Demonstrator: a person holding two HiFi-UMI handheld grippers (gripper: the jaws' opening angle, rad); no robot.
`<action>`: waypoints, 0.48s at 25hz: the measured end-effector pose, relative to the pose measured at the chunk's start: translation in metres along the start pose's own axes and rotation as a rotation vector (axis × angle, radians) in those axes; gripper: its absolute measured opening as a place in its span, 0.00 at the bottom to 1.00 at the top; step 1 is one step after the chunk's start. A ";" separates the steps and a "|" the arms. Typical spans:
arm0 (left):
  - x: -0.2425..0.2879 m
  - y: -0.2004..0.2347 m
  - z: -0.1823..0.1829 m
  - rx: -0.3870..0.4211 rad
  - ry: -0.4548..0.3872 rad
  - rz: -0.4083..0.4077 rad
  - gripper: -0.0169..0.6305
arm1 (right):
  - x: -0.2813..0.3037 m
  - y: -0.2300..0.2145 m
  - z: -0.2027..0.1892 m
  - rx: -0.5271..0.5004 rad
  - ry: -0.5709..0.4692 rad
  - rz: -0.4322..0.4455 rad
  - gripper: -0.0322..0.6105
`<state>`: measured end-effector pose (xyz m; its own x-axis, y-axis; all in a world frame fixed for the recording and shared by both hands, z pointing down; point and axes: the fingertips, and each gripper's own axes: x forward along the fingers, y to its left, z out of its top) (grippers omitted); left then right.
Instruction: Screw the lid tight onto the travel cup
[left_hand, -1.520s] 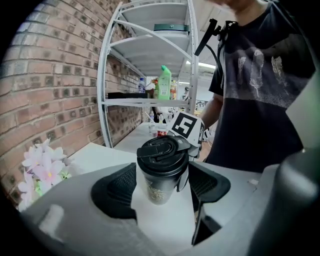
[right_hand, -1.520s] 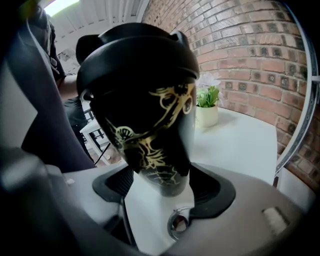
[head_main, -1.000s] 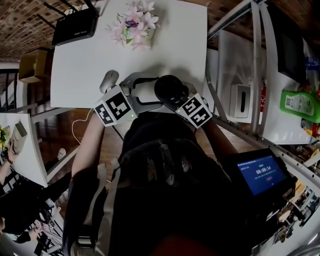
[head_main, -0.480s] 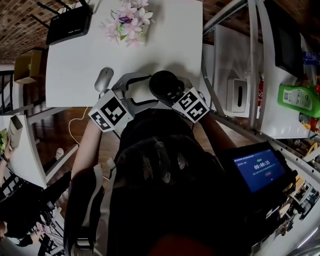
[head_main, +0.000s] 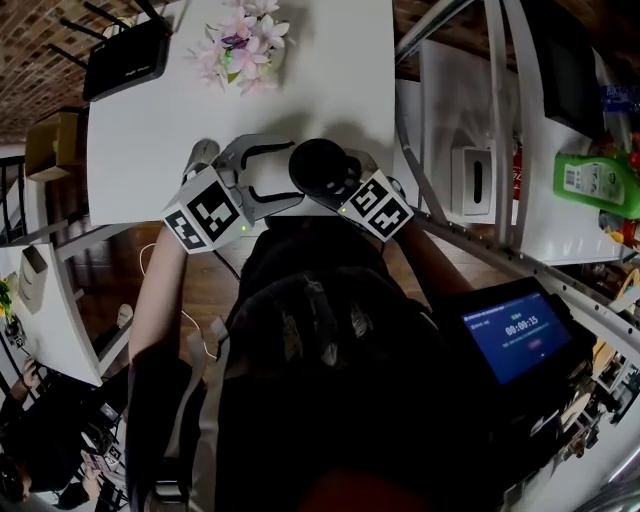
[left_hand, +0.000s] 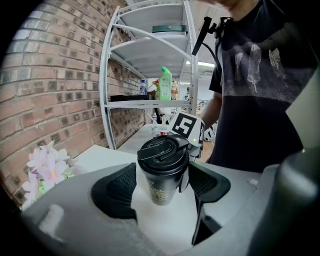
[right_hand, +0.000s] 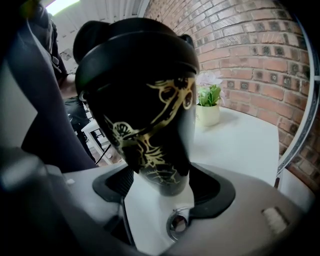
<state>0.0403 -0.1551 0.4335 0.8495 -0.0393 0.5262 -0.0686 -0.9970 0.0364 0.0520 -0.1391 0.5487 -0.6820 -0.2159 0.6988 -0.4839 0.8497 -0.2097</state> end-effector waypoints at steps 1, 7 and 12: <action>0.002 -0.001 0.000 -0.001 -0.002 -0.005 0.55 | 0.001 0.001 0.001 -0.002 -0.001 0.002 0.59; 0.007 -0.005 0.002 -0.001 -0.056 0.006 0.55 | -0.001 -0.001 -0.002 0.000 0.012 -0.013 0.59; 0.004 -0.005 0.003 -0.038 -0.082 0.070 0.54 | 0.002 0.000 -0.003 -0.010 0.048 -0.024 0.59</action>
<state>0.0456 -0.1501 0.4331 0.8815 -0.1161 0.4578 -0.1483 -0.9883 0.0350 0.0525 -0.1380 0.5520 -0.6430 -0.2136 0.7355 -0.4942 0.8494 -0.1854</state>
